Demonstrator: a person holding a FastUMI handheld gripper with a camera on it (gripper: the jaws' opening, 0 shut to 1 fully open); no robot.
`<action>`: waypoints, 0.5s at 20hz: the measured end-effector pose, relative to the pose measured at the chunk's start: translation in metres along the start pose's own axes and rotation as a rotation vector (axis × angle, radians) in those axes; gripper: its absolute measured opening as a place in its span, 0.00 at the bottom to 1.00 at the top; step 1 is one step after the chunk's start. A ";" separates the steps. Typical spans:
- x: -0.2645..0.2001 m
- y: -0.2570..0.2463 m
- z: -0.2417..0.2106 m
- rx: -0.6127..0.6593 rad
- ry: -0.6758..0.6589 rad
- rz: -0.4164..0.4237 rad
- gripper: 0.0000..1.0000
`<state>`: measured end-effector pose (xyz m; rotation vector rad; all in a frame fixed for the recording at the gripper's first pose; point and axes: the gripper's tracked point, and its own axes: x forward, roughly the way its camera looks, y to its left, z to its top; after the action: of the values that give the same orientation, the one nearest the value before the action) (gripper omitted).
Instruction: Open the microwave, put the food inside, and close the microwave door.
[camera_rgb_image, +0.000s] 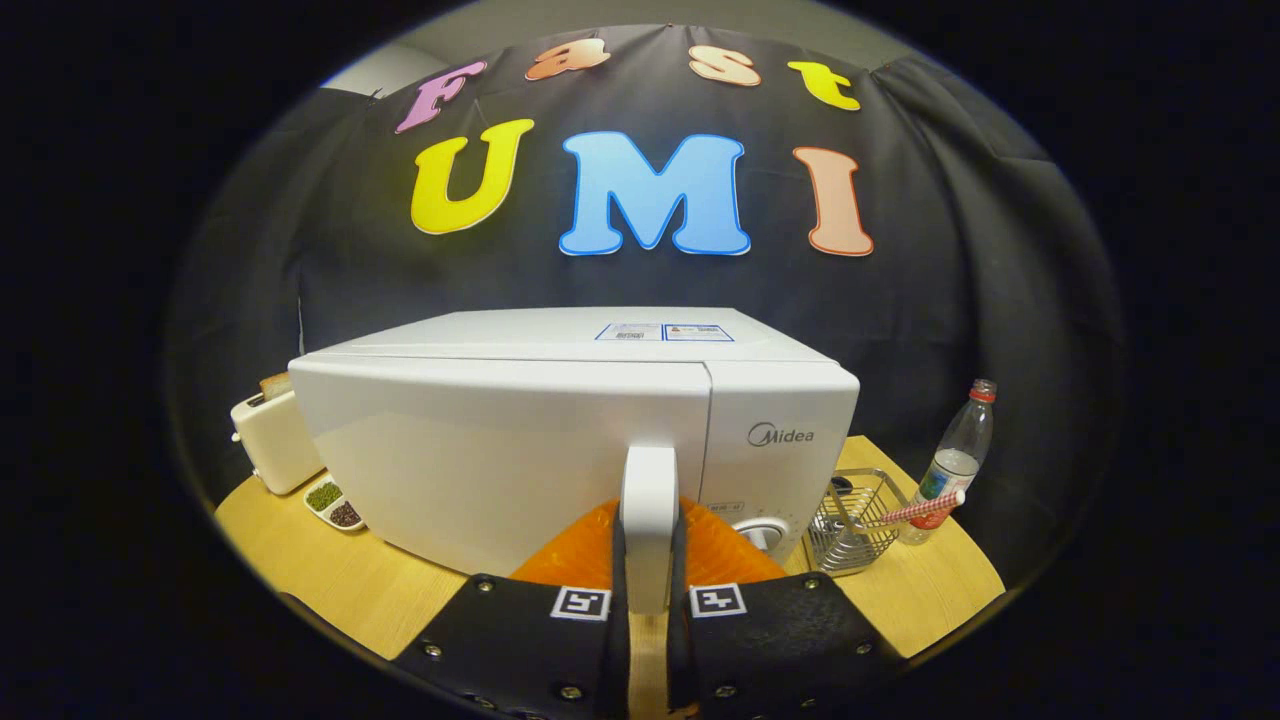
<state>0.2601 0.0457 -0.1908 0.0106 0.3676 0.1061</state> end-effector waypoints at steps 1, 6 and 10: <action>-0.001 0.000 -0.001 0.000 0.012 0.005 0.14; -0.040 0.013 -0.012 -0.036 0.014 0.002 0.15; -0.076 0.031 -0.026 0.016 0.039 0.028 0.14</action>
<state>0.1768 0.0684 -0.1868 0.0297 0.4074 0.1315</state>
